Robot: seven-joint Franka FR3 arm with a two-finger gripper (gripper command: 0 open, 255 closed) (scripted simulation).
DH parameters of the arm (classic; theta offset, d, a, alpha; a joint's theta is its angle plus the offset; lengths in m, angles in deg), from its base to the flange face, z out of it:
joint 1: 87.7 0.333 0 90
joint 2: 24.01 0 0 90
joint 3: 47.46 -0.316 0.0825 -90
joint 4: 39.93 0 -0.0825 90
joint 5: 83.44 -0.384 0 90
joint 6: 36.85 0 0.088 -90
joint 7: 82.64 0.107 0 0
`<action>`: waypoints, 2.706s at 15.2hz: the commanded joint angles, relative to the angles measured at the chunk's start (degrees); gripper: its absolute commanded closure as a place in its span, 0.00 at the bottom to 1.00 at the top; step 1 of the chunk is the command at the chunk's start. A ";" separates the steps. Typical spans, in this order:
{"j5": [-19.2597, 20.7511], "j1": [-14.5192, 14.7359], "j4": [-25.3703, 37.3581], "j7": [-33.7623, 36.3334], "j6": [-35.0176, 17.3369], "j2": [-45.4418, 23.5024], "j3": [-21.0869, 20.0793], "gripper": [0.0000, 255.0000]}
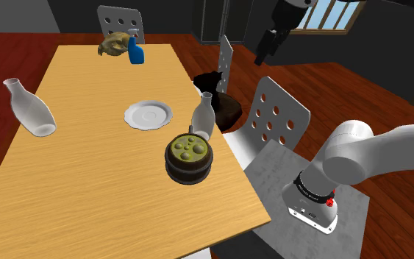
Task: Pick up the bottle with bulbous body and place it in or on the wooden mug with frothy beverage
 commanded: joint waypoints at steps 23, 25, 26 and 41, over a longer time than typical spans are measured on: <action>-2.38 1.89 1.71 -2.83 -25.64 -35.38 -0.85 0.00; -2.32 1.88 0.78 -2.78 -27.20 -36.01 -0.86 0.00; -2.28 1.87 0.34 -2.75 -27.98 -36.35 -0.87 0.00; -2.22 1.85 -0.36 -2.72 -29.20 -36.88 -0.88 1.00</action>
